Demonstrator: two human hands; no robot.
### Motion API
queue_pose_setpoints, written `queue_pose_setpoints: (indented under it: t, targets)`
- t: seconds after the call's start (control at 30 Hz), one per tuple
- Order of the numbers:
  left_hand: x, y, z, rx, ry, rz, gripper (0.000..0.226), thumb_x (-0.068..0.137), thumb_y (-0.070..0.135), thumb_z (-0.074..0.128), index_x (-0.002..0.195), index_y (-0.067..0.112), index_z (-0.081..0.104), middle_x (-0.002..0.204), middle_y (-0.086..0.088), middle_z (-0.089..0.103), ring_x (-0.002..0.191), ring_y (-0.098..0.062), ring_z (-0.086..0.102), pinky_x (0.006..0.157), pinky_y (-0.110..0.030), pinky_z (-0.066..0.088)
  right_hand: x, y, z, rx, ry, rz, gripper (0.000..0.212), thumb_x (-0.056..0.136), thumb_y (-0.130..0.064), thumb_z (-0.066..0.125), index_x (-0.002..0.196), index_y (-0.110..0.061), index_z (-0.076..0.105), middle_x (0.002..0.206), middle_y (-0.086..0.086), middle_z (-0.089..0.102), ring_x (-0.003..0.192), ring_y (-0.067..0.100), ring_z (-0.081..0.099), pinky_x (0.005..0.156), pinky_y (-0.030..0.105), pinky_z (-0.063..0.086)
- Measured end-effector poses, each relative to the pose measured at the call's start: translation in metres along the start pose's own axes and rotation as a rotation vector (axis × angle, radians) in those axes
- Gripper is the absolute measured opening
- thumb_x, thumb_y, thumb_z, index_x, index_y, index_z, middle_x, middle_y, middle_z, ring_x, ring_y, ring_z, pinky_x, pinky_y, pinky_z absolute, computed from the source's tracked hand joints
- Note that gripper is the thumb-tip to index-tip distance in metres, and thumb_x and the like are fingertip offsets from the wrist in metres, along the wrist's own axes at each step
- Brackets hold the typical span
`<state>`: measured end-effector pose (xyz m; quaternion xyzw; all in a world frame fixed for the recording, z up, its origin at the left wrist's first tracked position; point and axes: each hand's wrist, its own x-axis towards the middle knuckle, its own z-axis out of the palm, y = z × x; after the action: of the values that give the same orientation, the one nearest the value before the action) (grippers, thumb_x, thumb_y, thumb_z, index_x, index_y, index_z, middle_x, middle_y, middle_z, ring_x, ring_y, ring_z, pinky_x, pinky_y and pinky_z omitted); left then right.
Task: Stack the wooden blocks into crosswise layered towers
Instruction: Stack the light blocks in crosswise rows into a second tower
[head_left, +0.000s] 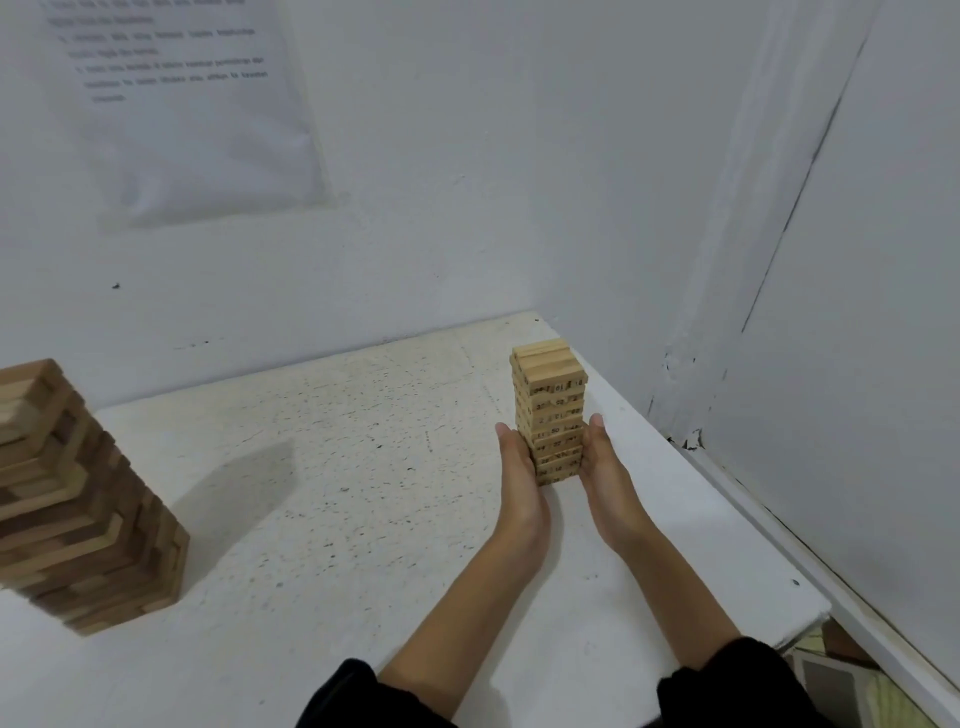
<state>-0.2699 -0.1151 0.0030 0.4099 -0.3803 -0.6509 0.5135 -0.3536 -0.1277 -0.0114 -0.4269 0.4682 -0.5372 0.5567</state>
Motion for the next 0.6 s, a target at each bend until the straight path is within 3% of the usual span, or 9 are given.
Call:
queue_pose_setpoints:
  t: [0.2,0.4,0.47,0.6]
  targets:
    - [0.024,0.018,-0.040,-0.052,0.087,-0.002,0.069,0.097,0.053,-0.001,0.124,0.020,0.052,0.129,-0.007,0.058,0.124,-0.016,0.050,0.114,-0.033,0.026,0.030,0.006,0.040,0.001,-0.075,0.016,0.048,0.102,-0.041,0.012,0.105,-0.034,0.059,0.106,-0.011,0.067,0.110,0.005,0.057,0.109,0.035,0.035]
    - [0.050,0.037,-0.081,-0.100,0.148,-0.014,0.077,0.096,0.057,0.001,0.140,0.010,0.041,0.133,-0.012,0.056,0.127,-0.021,0.048,0.117,-0.040,0.023,0.061,0.015,0.082,-0.045,-0.073,0.032,0.047,0.101,-0.044,0.014,0.109,-0.033,0.059,0.110,-0.004,0.066,0.107,0.007,0.058,0.098,0.029,0.040]
    - [0.059,0.043,-0.093,-0.110,0.162,-0.011,0.078,0.095,0.058,0.001,0.140,0.009,0.042,0.132,-0.012,0.057,0.127,-0.021,0.048,0.117,-0.040,0.022,0.070,0.016,0.096,-0.064,-0.077,0.029,0.044,0.101,-0.044,0.015,0.104,-0.038,0.058,0.106,-0.008,0.064,0.101,0.002,0.057,0.093,0.025,0.039]
    - [0.072,0.055,-0.115,-0.106,0.162,0.005,0.079,0.095,0.058,0.000,0.138,0.008,0.044,0.128,-0.012,0.059,0.121,-0.020,0.052,0.113,-0.037,0.028,0.088,0.020,0.120,-0.063,-0.090,0.020,0.045,0.100,-0.046,0.015,0.099,-0.040,0.060,0.105,-0.010,0.065,0.105,0.007,0.058,0.093,0.025,0.040]
